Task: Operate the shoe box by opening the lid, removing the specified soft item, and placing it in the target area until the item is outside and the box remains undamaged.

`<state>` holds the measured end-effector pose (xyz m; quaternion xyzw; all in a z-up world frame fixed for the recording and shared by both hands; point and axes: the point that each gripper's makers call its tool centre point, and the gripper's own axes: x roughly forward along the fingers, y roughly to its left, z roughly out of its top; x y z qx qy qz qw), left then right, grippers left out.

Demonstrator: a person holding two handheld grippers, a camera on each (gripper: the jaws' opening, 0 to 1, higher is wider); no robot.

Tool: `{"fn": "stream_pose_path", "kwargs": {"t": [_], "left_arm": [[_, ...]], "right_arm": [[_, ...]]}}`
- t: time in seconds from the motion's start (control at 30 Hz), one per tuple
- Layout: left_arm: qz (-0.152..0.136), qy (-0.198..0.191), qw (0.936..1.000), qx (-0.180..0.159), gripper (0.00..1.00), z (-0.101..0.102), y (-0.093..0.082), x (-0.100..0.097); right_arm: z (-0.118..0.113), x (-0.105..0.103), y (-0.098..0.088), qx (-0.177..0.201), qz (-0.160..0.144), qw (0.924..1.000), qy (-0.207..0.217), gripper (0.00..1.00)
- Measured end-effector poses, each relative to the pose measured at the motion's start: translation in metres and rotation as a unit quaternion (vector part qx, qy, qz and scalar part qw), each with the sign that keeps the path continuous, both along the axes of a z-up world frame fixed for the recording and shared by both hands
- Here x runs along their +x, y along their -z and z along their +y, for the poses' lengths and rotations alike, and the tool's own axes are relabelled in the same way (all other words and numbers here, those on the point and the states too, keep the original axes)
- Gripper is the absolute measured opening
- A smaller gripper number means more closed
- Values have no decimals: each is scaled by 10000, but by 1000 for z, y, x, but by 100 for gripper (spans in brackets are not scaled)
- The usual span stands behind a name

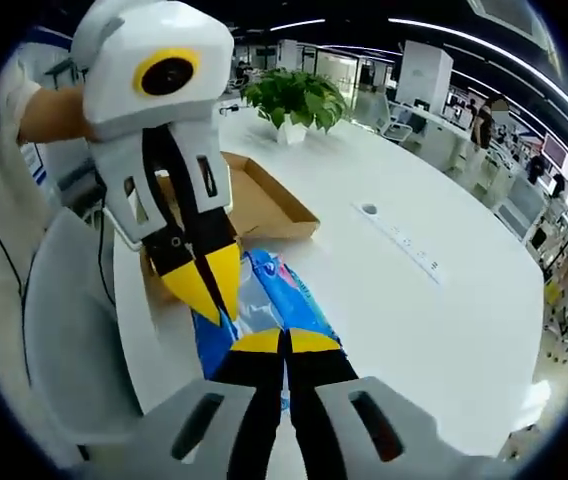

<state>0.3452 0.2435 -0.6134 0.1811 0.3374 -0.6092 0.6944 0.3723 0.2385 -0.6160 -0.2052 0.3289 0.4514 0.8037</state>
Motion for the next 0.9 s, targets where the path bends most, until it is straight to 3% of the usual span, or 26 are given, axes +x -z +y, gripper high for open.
{"fn": "stream_pose_path", "kwargs": {"t": [0.67,0.9], "left_arm": [[370,490,9981,78,0,-75,36,11],[478,535,9974,14,0,-98,44,19]], "right_arm": [[-68,16,36,-163,230,9996,-101,0],[-87,32,43,-72,190,9997,151,0]]}}
